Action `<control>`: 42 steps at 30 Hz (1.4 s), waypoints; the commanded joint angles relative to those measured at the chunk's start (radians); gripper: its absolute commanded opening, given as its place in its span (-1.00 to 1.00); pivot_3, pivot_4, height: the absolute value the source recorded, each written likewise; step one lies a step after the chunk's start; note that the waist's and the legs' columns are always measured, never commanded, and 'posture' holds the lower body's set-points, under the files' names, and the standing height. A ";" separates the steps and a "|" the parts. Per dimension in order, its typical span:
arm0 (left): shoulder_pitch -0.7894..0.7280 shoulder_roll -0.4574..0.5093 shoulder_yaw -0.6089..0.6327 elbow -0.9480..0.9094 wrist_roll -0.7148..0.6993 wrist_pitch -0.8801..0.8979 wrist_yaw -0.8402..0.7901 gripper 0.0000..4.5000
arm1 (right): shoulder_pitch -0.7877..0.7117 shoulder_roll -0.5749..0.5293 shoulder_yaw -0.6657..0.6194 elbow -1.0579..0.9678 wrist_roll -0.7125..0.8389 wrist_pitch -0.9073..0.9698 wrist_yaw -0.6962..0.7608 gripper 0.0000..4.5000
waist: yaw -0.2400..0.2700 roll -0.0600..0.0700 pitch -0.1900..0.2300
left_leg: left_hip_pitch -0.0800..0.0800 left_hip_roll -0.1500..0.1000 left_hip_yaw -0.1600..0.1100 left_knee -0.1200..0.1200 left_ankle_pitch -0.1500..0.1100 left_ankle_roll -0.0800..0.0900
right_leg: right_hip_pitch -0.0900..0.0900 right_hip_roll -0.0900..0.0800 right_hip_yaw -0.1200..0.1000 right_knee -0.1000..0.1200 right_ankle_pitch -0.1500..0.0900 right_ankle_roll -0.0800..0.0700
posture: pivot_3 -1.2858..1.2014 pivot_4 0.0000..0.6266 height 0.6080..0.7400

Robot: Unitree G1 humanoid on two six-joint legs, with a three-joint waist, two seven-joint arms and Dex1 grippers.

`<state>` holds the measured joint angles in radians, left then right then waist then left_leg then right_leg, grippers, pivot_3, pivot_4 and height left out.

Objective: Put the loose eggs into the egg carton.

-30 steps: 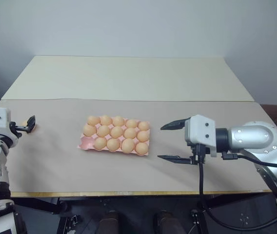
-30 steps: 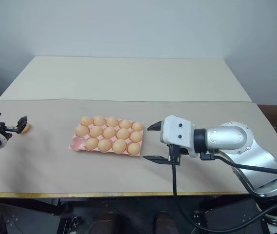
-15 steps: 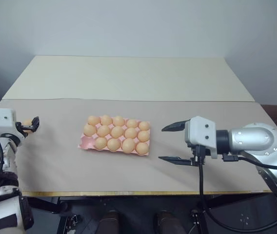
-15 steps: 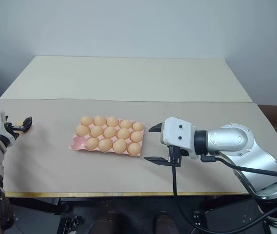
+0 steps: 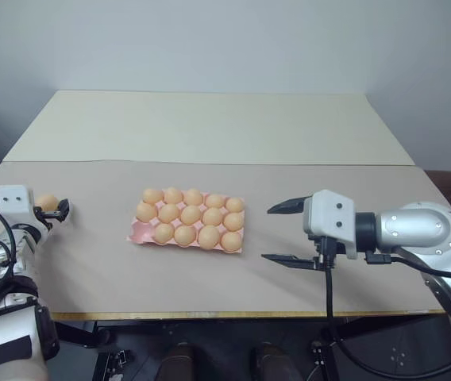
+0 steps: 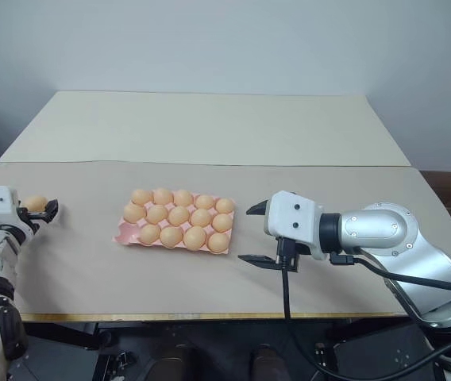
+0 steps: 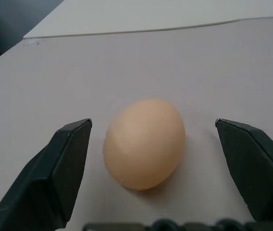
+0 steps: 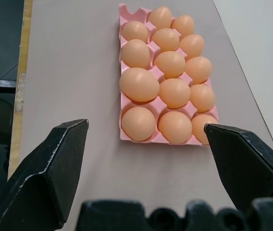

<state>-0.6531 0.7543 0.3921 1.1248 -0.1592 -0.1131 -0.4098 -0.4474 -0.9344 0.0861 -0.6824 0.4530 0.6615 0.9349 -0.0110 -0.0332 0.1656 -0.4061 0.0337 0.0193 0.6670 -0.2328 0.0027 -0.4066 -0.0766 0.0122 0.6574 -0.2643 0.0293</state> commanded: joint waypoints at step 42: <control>0.464 0.036 -0.121 -1.090 -0.391 0.222 -0.658 -0.23 | 0.034 -0.001 -0.027 -0.080 -0.041 -0.004 -0.084 1.00 | 0.010 0.000 0.000 | 0.002 0.000 -0.004 0.000 0.000 0.000 | 0.002 0.000 0.002 0.000 0.000 0.000 | 0.03 -0.52 1.00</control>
<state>-0.1680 0.7811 0.2756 0.0523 -0.5513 0.1028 -1.0513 -0.4118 -0.9345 0.0785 -0.7354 0.4152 0.6615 0.8650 -0.0008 -0.0327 0.1658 -0.4040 0.0339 0.0158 0.6667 -0.2328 0.0027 -0.4049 -0.0765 0.0138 0.6565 -0.2643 0.0292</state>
